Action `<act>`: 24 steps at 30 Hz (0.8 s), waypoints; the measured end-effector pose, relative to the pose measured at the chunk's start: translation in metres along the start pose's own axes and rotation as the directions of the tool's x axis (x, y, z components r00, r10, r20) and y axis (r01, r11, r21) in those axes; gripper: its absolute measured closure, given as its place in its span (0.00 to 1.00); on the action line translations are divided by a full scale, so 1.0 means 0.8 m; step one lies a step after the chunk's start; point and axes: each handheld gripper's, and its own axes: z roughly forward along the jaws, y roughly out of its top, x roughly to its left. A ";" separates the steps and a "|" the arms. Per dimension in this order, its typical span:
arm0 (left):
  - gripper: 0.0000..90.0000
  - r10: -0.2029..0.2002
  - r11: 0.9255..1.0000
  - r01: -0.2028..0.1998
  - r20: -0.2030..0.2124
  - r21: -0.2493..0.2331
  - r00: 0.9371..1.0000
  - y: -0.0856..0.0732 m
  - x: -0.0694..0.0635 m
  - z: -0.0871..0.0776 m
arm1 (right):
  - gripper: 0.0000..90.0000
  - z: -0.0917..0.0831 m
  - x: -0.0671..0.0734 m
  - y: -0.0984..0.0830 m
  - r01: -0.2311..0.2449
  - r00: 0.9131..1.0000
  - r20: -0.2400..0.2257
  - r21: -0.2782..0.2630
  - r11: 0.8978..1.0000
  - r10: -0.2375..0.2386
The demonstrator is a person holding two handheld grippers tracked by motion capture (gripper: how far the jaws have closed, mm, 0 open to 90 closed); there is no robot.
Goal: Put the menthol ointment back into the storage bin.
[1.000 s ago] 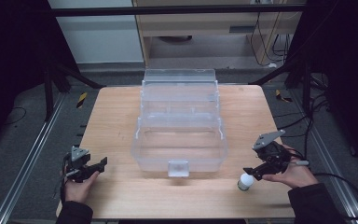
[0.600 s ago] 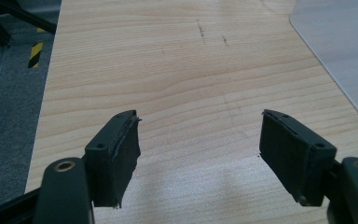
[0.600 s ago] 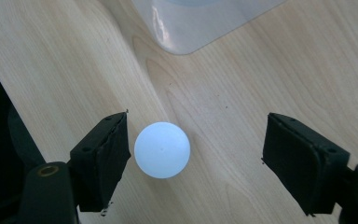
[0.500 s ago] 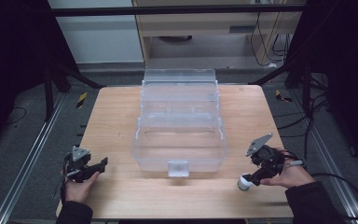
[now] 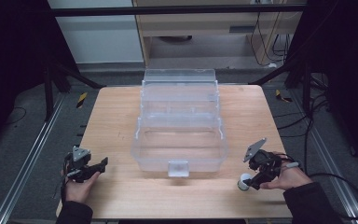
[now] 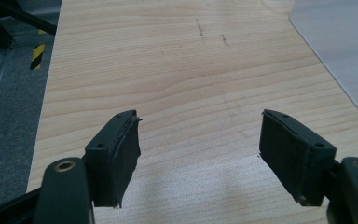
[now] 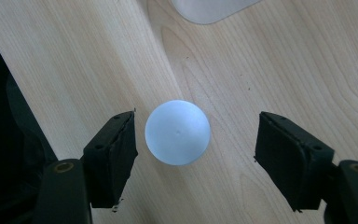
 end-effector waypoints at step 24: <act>0.32 0.005 1.000 -0.005 -0.002 0.000 1.000 0.000 0.000 0.000 | 0.47 0.027 0.003 0.003 0.046 0.998 -0.035 0.094 0.995 -0.043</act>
